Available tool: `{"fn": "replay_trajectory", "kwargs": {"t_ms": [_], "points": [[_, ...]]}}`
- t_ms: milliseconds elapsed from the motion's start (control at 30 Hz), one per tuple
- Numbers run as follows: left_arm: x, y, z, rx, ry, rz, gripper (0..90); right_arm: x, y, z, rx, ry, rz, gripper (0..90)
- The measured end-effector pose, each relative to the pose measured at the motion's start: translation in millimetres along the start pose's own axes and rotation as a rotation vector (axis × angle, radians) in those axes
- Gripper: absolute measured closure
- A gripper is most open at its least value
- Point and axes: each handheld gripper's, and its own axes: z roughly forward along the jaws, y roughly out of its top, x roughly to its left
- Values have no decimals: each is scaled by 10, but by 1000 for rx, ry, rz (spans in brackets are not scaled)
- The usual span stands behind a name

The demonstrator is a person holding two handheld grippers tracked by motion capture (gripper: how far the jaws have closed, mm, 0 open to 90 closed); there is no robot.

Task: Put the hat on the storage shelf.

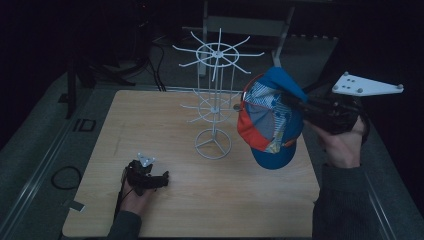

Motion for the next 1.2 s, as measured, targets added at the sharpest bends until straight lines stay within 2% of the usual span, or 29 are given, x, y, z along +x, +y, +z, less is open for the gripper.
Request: {"fn": "replay_trajectory", "kwargs": {"t_ms": [400, 900, 1100, 1200], "points": [[-1, 0, 1, -1, 0, 0, 26, -5, 30, -43, -34, -9, 5, 882], [-1, 0, 1, -1, 0, 0, 26, 22, 194, -82, -88, 7, -4, 881], [-1, 0, 0, -1, 0, -1, 26, 65, 237, 3, -92, 24, -12, 881], [-1, 0, 0, -1, 0, -1, 26, 65, 227, 62, -78, 25, -12, 880]]}}
